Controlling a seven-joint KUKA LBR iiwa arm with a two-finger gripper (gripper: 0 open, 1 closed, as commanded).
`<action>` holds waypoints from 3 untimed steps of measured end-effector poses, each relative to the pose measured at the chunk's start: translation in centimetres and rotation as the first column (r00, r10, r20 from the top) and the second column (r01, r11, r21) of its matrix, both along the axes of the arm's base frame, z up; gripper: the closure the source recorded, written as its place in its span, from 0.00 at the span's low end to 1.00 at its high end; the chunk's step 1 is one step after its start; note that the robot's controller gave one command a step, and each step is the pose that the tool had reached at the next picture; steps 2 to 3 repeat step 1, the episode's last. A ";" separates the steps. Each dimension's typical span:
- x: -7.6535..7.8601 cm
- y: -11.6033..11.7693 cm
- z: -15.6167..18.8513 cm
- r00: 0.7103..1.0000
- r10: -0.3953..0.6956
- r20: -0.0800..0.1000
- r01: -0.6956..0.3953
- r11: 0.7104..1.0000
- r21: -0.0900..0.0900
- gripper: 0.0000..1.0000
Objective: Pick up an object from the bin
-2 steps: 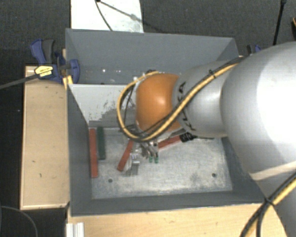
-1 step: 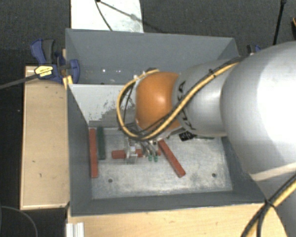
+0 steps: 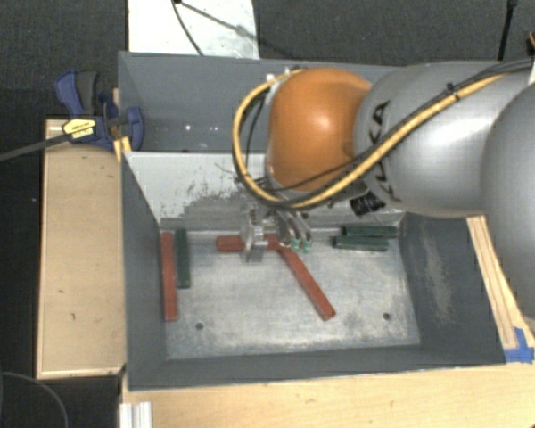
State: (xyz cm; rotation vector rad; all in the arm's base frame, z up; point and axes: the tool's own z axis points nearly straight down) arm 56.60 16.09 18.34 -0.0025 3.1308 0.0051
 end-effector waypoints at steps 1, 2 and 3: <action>2.6 2.4 8.0 1.000 0.023 0.003 -0.023 1.000 0.001 1.00; 2.6 2.4 8.0 1.000 0.023 0.003 -0.023 1.000 0.001 1.00; 2.6 2.4 8.0 1.000 0.023 0.003 -0.023 1.000 0.001 1.00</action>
Offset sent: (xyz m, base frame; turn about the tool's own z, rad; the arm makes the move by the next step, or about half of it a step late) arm 0.0230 0.0224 0.0736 -0.0265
